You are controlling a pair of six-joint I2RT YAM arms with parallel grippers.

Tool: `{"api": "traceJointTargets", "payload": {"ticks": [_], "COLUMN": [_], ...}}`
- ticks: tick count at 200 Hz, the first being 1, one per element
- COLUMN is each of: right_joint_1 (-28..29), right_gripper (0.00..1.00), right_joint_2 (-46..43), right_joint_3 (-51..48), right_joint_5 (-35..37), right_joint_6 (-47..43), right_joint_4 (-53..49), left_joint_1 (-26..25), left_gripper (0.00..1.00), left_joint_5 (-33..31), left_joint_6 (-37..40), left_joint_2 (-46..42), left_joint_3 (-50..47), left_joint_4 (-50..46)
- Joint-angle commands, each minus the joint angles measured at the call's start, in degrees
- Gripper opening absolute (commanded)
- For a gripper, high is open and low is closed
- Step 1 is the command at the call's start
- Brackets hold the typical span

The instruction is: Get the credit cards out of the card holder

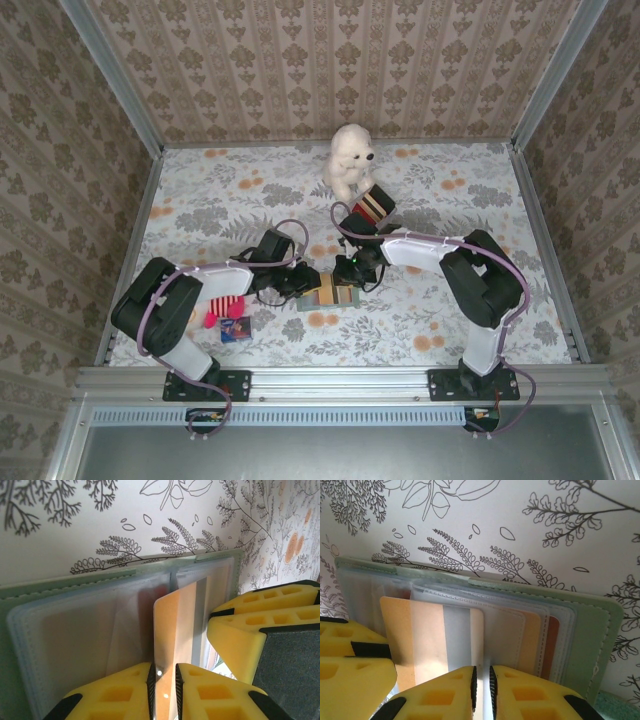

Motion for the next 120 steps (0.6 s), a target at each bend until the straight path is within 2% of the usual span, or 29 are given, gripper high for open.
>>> {"api": "traceJointTargets", "payload": {"ticks": [1,80,120], "right_joint_1": [0.19,0.3,0.3], "right_gripper": [0.18,0.17,0.18], "right_joint_2": [1.66,2.57,2.74], "right_joint_3": [1.02,1.38,1.25], "right_joint_5": [-1.06,-1.76,-1.39], "right_joint_6": [-0.51,-0.69,-0.67], "right_joint_4": [-1.99,-2.11,-2.28], "left_joint_1": [0.31,0.24,0.29], "left_gripper": [0.21,0.2,0.14], "left_joint_5": [1.38,3.1,3.02], "left_joint_6": [0.49,1.02,1.2], "left_joint_2": [-0.26,1.89,2.51], "left_joint_3": [-0.04,1.67,2.16], "left_joint_4": [1.24,1.85,1.6]}}
